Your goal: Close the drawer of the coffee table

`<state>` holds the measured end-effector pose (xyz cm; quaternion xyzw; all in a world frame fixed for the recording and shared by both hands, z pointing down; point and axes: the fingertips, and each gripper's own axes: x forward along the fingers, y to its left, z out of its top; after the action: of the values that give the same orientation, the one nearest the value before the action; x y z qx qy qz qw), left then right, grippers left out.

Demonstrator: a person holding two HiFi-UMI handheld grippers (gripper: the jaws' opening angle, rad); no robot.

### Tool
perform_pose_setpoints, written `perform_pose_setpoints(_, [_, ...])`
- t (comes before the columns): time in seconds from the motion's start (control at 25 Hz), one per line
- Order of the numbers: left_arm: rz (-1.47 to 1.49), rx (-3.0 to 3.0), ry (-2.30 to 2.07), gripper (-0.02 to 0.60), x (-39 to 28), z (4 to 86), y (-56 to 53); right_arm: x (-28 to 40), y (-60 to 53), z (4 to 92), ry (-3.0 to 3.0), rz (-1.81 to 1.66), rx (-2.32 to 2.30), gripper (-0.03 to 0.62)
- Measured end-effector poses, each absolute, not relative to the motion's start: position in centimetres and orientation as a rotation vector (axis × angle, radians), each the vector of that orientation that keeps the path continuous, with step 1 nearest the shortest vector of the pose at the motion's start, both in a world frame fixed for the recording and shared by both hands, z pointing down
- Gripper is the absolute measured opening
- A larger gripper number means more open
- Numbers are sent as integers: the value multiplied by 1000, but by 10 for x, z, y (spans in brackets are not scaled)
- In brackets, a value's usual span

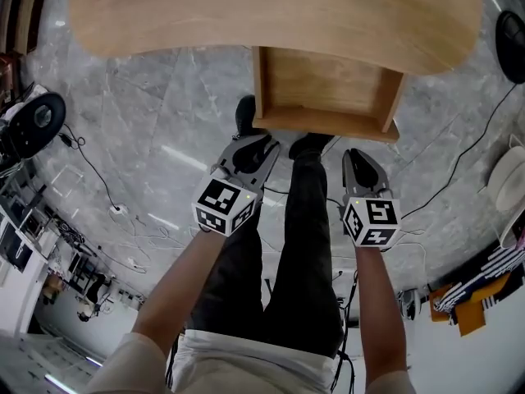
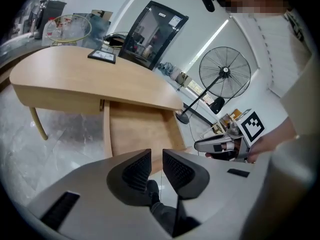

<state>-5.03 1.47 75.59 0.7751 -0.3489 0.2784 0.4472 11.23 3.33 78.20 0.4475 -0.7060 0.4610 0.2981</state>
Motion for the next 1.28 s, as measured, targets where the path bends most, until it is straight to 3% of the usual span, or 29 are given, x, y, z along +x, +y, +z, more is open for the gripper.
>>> perform_pose_setpoints(0.16, [729,1865,-840,103,-47,786,36,119,45,810,-1839,1247,1181,58])
perform_pose_setpoints(0.6, [751,1568,-961,101,-55,864,74,121,69,865,-1759,1309,1130,64])
perform_pose_setpoints(0.96, [820,1465,-1052,155,-60,901,79,136,79,905,-1646,1326,1177,69])
perform_pose_setpoints(1.28, [822,1435,-1140,160,-63,918,72,152,79,924,-1579,1284,1288,77])
